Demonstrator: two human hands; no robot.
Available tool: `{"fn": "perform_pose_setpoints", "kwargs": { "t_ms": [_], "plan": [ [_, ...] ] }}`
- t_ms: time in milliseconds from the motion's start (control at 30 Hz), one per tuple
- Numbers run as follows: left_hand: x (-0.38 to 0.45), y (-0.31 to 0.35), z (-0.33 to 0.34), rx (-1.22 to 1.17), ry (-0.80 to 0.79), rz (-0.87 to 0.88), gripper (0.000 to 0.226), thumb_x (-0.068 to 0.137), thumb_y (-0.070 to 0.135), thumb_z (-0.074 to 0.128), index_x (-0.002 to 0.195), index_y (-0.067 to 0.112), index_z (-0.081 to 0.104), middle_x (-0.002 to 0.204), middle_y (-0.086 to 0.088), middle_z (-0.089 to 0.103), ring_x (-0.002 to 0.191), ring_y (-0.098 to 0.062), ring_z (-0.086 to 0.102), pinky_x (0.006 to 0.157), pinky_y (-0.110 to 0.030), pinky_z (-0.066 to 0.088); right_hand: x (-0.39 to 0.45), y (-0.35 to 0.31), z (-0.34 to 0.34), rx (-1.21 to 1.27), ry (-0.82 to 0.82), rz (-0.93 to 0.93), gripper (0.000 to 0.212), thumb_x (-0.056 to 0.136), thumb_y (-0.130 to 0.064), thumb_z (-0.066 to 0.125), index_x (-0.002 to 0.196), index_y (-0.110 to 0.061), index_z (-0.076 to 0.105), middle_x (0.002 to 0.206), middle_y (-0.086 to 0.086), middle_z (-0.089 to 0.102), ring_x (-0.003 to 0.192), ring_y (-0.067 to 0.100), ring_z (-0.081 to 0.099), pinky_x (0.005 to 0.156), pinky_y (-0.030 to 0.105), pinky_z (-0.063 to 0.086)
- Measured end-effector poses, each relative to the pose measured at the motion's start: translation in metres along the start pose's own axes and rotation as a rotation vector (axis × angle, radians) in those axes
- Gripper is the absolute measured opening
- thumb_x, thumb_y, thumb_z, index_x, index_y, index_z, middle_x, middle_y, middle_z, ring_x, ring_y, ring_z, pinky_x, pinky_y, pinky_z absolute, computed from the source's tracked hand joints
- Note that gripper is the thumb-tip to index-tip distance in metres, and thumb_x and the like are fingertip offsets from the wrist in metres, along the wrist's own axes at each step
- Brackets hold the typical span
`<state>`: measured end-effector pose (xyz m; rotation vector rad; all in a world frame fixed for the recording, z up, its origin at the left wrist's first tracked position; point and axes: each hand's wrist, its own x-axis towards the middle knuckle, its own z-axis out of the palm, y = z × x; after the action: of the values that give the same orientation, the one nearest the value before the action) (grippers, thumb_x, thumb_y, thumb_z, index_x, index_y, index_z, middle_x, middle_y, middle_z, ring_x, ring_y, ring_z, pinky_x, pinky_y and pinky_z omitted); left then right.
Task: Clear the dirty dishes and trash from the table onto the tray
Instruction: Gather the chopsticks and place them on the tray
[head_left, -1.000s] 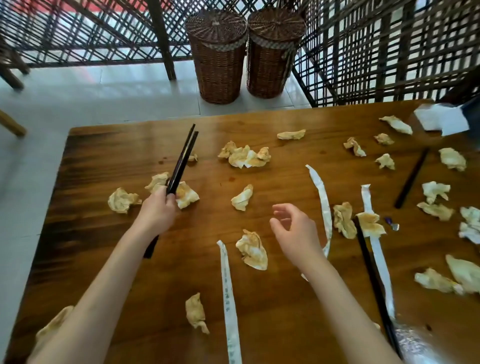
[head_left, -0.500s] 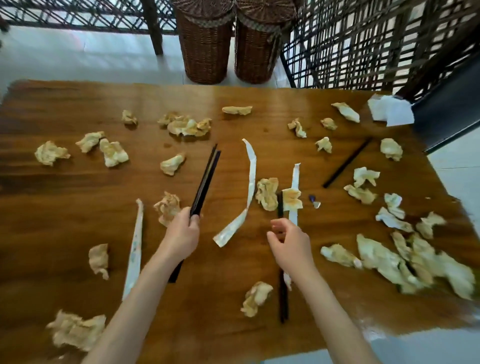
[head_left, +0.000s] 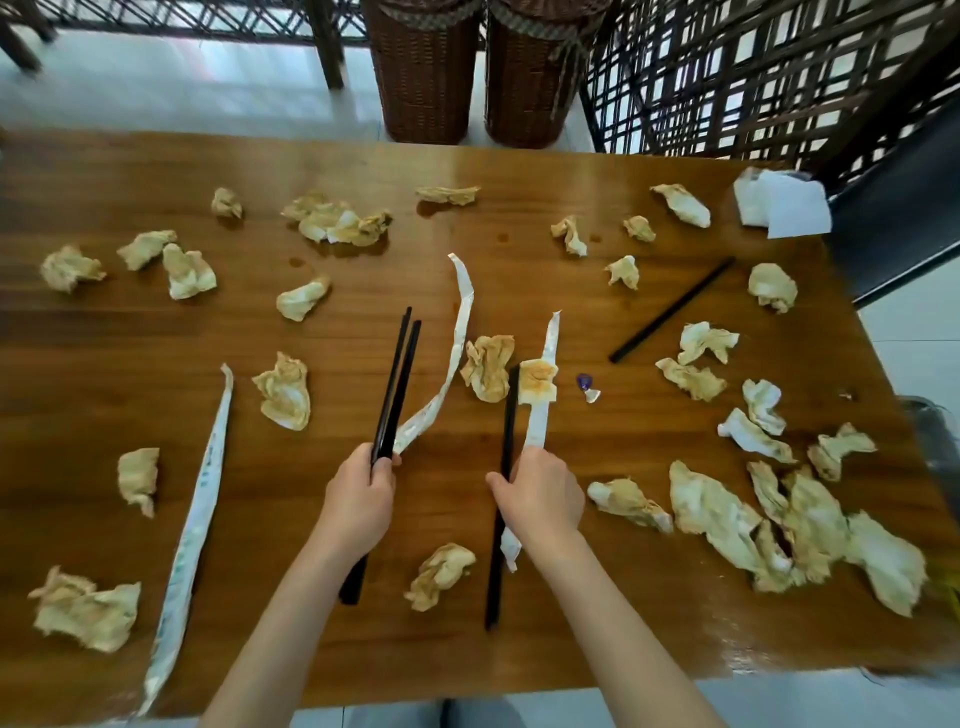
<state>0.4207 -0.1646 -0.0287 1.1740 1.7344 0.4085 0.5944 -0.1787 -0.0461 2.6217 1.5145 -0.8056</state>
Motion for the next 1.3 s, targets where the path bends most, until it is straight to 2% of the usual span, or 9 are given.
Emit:
{"fn": "perform_pose_setpoints", "kwargs": {
  "t_ms": [133, 233, 433, 567, 833, 1033, 1100, 1200, 1300],
  "plan": [
    [-0.001, 0.002, -0.006, 0.008, 0.004, -0.011, 0.022, 0.101, 0.02, 0.033, 0.093, 0.016, 0.053, 0.073, -0.003, 0.053, 0.056, -0.015, 0.045, 0.048, -0.026, 0.034, 0.004, -0.003, -0.004, -0.009, -0.027, 0.035, 0.031, 0.088, -0.034, 0.056, 0.064, -0.023, 0.041, 0.065, -0.006, 0.049, 0.062, 0.015, 0.053, 0.045, 0.023, 0.033],
    [0.001, 0.005, -0.009, 0.014, -0.013, -0.006, 0.022, 0.101, 0.02, 0.034, 0.092, 0.016, 0.053, 0.074, -0.003, 0.053, 0.058, -0.015, 0.045, 0.049, -0.026, 0.035, 0.005, -0.006, -0.006, -0.037, -0.03, 0.041, 0.027, 0.09, -0.029, 0.053, 0.066, -0.022, 0.043, 0.064, -0.006, 0.046, 0.061, 0.014, 0.05, 0.044, 0.024, 0.029],
    [0.01, 0.01, -0.015, 0.009, -0.073, -0.019, 0.022, 0.1, 0.02, 0.034, 0.089, 0.018, 0.053, 0.072, -0.003, 0.052, 0.058, -0.015, 0.045, 0.049, -0.026, 0.035, 0.002, -0.007, -0.01, -0.009, -0.039, 0.046, 0.013, 0.091, -0.024, 0.045, 0.081, -0.017, 0.05, 0.071, -0.004, 0.049, 0.064, 0.014, 0.051, 0.048, 0.025, 0.036],
    [0.015, 0.013, -0.017, -0.011, -0.129, -0.019, 0.022, 0.101, 0.019, 0.034, 0.089, 0.017, 0.053, 0.07, -0.002, 0.05, 0.057, -0.015, 0.045, 0.05, -0.028, 0.035, -0.001, 0.0, -0.018, 0.059, -0.004, 0.061, 0.022, 0.092, -0.026, 0.038, 0.1, -0.015, 0.056, 0.082, -0.001, 0.059, 0.071, 0.016, 0.057, 0.055, 0.028, 0.044],
    [0.014, 0.023, -0.009, -0.054, -0.193, -0.02, 0.023, 0.101, 0.018, 0.034, 0.09, 0.015, 0.054, 0.069, -0.002, 0.049, 0.056, -0.016, 0.044, 0.05, -0.027, 0.037, 0.01, 0.014, -0.05, 0.287, 0.135, 0.086, 0.042, 0.099, -0.027, 0.031, 0.138, -0.01, 0.033, 0.105, 0.004, 0.062, 0.075, 0.01, 0.05, 0.054, 0.022, 0.042],
    [0.011, 0.043, 0.015, -0.094, -0.189, -0.031, 0.022, 0.101, 0.017, 0.034, 0.091, 0.013, 0.054, 0.063, -0.001, 0.048, 0.049, -0.011, 0.043, 0.044, -0.022, 0.035, 0.051, 0.034, -0.084, 0.412, 0.156, 0.133, 0.031, 0.1, -0.021, 0.03, 0.128, -0.01, 0.036, 0.09, 0.001, 0.054, 0.072, 0.012, 0.054, 0.048, 0.021, 0.039],
    [0.011, 0.053, 0.026, -0.104, -0.175, -0.031, 0.022, 0.101, 0.016, 0.034, 0.091, 0.013, 0.053, 0.064, -0.002, 0.048, 0.05, -0.012, 0.044, 0.045, -0.023, 0.036, 0.072, 0.041, -0.094, 0.45, 0.139, 0.174, 0.025, 0.099, -0.017, 0.03, 0.121, -0.011, 0.039, 0.1, 0.005, 0.055, 0.073, 0.014, 0.053, 0.048, 0.023, 0.04],
    [0.013, 0.07, 0.045, -0.11, -0.138, -0.03, 0.022, 0.101, 0.015, 0.034, 0.09, 0.014, 0.052, 0.065, -0.002, 0.048, 0.051, -0.012, 0.044, 0.045, -0.022, 0.036, 0.106, 0.054, -0.111, 0.533, 0.122, 0.258, 0.02, 0.094, -0.007, 0.034, 0.112, -0.015, 0.04, 0.098, 0.002, 0.051, 0.082, 0.022, 0.059, 0.062, 0.037, 0.056],
    [0.014, 0.085, 0.065, -0.122, -0.12, -0.058, 0.021, 0.101, 0.018, 0.035, 0.089, 0.014, 0.053, 0.064, -0.002, 0.048, 0.052, -0.013, 0.045, 0.045, -0.022, 0.036, 0.143, 0.069, -0.127, 0.587, 0.084, 0.337, 0.016, 0.092, -0.006, 0.036, 0.101, -0.019, 0.037, 0.086, 0.0, 0.048, 0.076, 0.023, 0.06, 0.065, 0.042, 0.057]
  ]
}}
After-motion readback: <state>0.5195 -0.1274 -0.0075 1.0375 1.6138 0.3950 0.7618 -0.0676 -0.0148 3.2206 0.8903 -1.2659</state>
